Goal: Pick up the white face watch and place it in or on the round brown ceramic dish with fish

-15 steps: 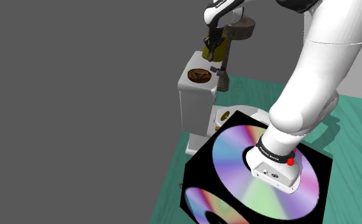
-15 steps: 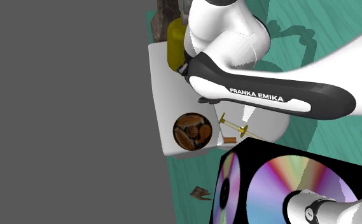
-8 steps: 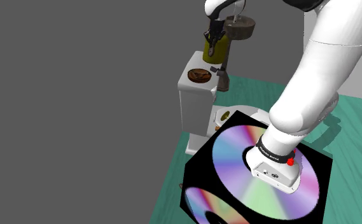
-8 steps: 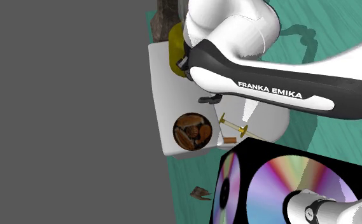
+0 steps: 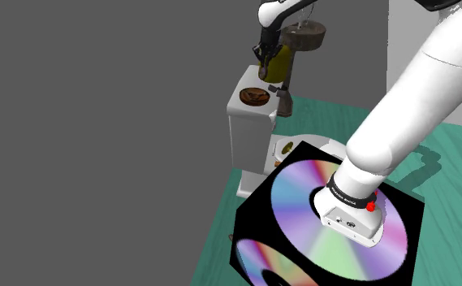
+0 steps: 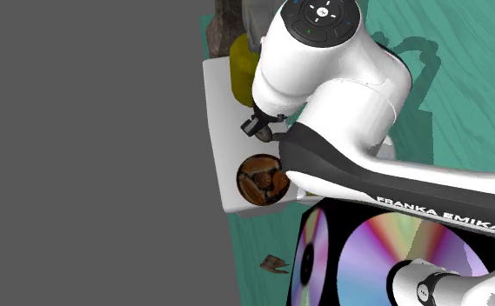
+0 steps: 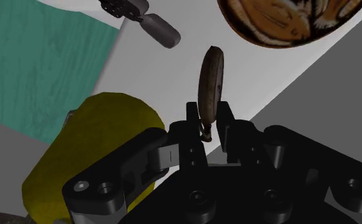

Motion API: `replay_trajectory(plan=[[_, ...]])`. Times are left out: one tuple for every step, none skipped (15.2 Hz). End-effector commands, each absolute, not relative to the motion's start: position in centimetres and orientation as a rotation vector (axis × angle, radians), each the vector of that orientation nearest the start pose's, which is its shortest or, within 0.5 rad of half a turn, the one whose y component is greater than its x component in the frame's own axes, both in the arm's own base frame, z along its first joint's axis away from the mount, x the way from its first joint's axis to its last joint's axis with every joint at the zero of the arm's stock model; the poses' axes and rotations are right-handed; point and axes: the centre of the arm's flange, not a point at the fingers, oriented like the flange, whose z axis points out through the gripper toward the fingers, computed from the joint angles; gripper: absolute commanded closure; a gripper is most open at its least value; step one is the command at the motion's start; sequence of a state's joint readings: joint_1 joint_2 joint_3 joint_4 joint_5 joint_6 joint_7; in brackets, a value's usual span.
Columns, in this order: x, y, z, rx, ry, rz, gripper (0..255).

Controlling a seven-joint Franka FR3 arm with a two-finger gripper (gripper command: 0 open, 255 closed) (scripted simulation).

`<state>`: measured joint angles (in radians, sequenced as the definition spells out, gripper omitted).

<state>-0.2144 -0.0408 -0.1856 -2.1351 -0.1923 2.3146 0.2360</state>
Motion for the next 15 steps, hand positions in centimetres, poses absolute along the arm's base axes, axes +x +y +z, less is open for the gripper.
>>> replay_trajectory(plan=[[49.9,-19.2,44.9,-3.178,0.851,-0.343,255],[49.5,-17.9,44.9,-3.178,0.851,-0.343,255],[49.1,-16.7,44.9,-3.178,0.851,-0.343,255],[48.8,-15.4,45.0,-3.178,0.851,-0.343,255],[48.4,-14.1,45.0,-3.178,0.851,-0.343,255],[48.0,-12.9,45.0,-3.178,0.851,-0.343,255],[47.8,-11.8,45.0,-3.178,0.851,-0.343,255],[47.8,-11.8,44.5,-3.178,0.851,-0.343,255],[47.8,-11.8,44.0,-3.178,0.851,-0.343,255],[47.8,-11.8,43.5,-3.178,0.851,-0.343,255],[47.8,-11.8,42.9,-3.178,0.851,-0.343,255],[47.8,-11.8,42.4,-3.178,0.851,-0.343,255],[47.8,-11.8,41.9,-3.178,0.851,-0.343,255],[47.8,-11.8,41.3,-3.178,0.851,-0.343,255],[47.8,-11.8,40.8,-3.178,0.851,-0.343,255]])
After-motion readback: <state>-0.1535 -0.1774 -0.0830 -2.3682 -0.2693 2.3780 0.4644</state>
